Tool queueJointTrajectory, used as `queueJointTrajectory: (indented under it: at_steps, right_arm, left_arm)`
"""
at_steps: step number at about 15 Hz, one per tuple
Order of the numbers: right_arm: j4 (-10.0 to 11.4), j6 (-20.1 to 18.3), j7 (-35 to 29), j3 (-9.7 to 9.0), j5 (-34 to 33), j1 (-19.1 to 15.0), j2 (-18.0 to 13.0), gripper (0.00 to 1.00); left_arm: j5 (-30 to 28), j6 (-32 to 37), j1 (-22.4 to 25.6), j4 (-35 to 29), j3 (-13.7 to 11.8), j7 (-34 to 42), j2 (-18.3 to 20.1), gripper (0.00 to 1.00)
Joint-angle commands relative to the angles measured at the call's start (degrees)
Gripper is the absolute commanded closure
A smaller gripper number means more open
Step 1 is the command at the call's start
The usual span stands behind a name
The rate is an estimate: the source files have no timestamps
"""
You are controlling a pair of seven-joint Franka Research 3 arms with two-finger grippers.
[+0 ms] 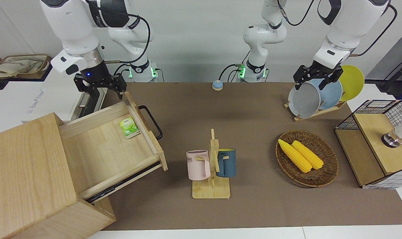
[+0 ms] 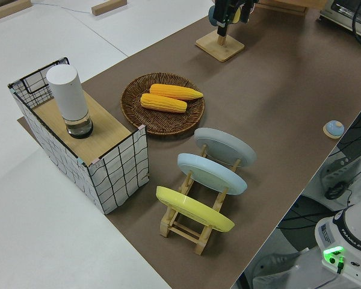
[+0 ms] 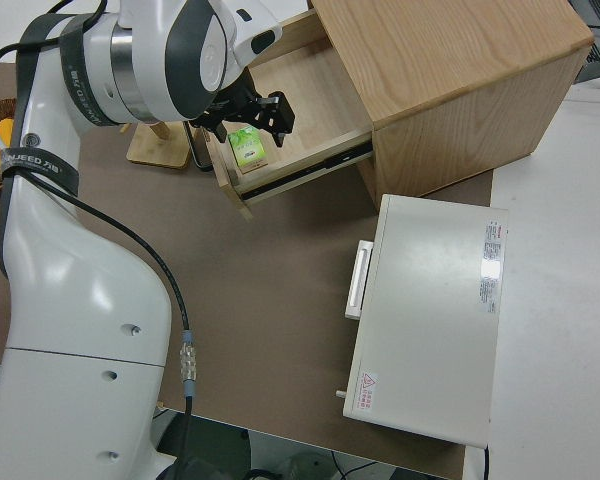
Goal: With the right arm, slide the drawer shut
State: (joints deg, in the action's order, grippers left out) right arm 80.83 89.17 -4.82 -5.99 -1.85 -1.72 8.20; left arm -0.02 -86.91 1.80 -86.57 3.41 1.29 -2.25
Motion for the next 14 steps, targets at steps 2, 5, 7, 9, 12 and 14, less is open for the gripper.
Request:
queueJointTrajectory:
  at_steps: [2, 5, 7, 9, 12, 14]
  right_arm:
    - [0.2, -0.67, 1.22, 0.19, -0.09, -0.21, -0.73, 0.019]
    - [0.11, -0.67, 1.22, 0.19, -0.09, -0.3, -0.73, 0.165]
    - [0.11, -0.67, 1.3, 0.19, -0.09, -0.3, -0.73, 0.457]
    - [0.11, -0.67, 1.3, 0.19, 0.09, -0.3, -0.82, 0.86]
    - [0.11, -0.67, 1.3, 0.19, 0.0, -0.13, -0.82, 1.0]
    - [0.11, -0.67, 1.3, 0.19, -0.08, -0.21, -0.82, 1.0]
  left_arm:
    - [0.98, 1.13, 0.22, 1.4, 0.37, 0.56, -0.65, 0.01]
    - [0.98, 1.13, 0.22, 1.4, 0.37, 0.56, -0.65, 0.01]
    - [0.98, 1.13, 0.22, 1.49, 0.37, 0.56, -0.65, 0.01]
    - [0.98, 1.13, 0.22, 1.4, 0.37, 0.56, -0.65, 0.01]
    - [0.98, 1.13, 0.22, 1.4, 0.37, 0.56, -0.65, 0.01]
    - [0.98, 1.13, 0.22, 1.49, 0.37, 0.56, -0.65, 0.01]
